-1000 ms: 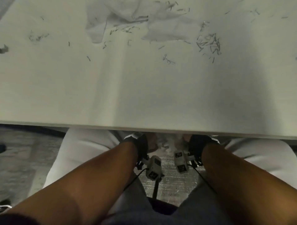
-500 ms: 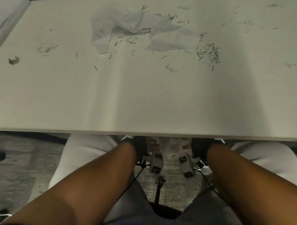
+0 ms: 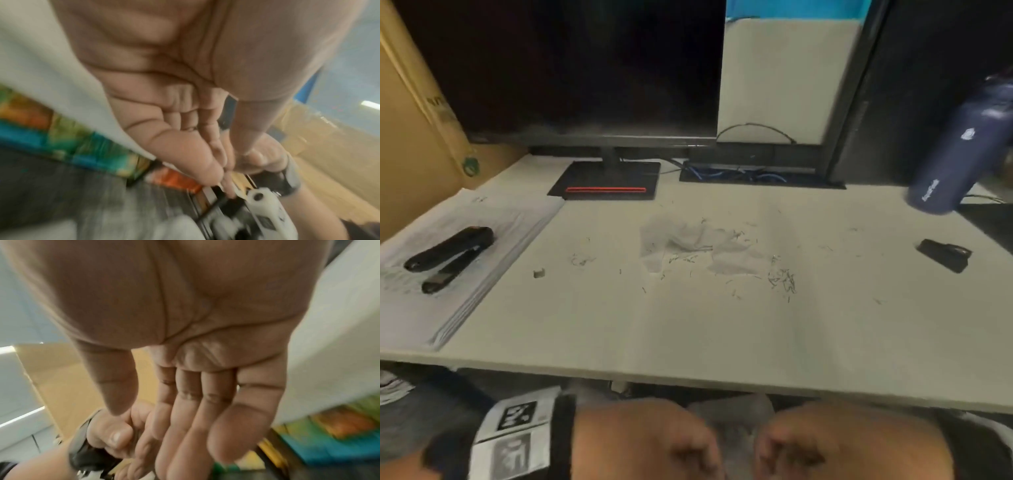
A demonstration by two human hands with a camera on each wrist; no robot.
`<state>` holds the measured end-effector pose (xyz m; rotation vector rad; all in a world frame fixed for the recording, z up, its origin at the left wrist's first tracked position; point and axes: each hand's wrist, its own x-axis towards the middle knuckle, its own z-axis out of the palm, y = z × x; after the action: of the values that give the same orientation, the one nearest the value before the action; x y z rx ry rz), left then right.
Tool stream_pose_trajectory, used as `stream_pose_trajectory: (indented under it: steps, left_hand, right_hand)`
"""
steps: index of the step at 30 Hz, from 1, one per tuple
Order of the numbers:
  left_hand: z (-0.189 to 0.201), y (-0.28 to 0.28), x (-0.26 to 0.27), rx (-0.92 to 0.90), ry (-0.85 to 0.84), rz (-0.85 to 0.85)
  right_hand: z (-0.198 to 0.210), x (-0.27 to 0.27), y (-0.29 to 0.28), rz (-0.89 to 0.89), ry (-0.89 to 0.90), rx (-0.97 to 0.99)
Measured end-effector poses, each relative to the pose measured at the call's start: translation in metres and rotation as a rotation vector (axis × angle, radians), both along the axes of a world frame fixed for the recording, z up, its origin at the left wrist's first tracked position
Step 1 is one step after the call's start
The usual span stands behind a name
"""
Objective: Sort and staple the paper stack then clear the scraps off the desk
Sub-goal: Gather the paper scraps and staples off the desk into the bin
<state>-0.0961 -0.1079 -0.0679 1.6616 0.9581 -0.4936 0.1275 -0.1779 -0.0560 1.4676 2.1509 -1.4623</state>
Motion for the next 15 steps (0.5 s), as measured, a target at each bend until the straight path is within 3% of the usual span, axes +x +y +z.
stream_pose_trajectory:
  steps: [3, 6, 7, 10, 12, 15]
  left_hand:
    - [0.056, 0.034, -0.015, 0.355, -0.206, 0.033]
    - [0.076, 0.099, -0.01, 0.869, -0.047, 0.146]
    - [0.073, 0.127, -0.005, 0.961, 0.01, 0.175]
    - [0.061, 0.19, 0.005, 1.02, 0.267, 0.253]
    - [0.048, 0.211, 0.009, 0.973, 0.35, 0.302]
    - [0.036, 0.224, 0.018, 0.932, 0.371, 0.273]
  right_hand:
    - [0.055, 0.025, 0.028, -0.237, 0.125, 0.138]
    - [0.071, 0.032, 0.083, -0.32, -0.08, 0.453]
    - [0.07, 0.031, 0.105, -0.33, -0.181, 0.527]
    - [0.059, 0.024, 0.161, -0.331, -0.469, 0.596]
    - [0.049, 0.018, 0.184, -0.293, -0.603, 0.603]
    - [0.036, 0.008, 0.202, -0.314, -0.599, 0.563]
